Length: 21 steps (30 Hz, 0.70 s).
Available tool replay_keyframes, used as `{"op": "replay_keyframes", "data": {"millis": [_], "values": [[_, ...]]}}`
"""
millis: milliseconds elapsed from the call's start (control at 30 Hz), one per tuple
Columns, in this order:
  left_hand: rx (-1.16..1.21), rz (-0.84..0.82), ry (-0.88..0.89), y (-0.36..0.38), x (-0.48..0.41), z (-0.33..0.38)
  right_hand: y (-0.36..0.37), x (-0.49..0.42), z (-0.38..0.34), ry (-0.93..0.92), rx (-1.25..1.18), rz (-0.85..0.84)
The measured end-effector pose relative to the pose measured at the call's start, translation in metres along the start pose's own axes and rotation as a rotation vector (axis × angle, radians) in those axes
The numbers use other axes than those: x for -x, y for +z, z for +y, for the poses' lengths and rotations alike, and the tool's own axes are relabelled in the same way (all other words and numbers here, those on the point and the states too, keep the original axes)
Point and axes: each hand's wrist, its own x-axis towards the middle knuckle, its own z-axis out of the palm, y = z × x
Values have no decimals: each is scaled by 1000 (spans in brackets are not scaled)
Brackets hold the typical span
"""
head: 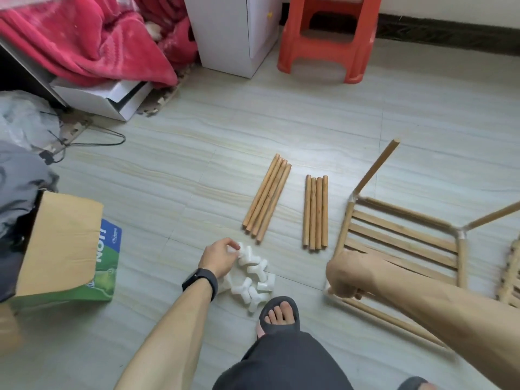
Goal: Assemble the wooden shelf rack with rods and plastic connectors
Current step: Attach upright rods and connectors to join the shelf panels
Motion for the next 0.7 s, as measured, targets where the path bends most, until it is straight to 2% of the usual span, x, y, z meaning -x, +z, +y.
{"op": "replay_keyframes", "data": {"millis": [100,167,233,333,367,433,533,600,700], "values": [[220,-25,94,-22,13,37,3,14,-14,-19,-240,-269],[365,-93,149,-36,25,70,2,30,-15,-35,-367,-251],[505,-171,196,-50,39,108,-7,49,-4,-54,-457,-59],[638,-269,294,-69,67,169,-27,72,36,-102,-642,394],[660,-299,336,-73,77,189,-32,80,52,-118,-769,533],[663,-342,418,-80,98,228,-35,101,81,-176,-1176,732],[635,-355,515,-84,127,283,-28,133,111,-399,-1725,872],[653,-363,561,-84,145,313,-18,148,123,-509,-1896,932],[695,-411,601,-76,167,343,-3,162,137,-538,-2048,1046]]}}
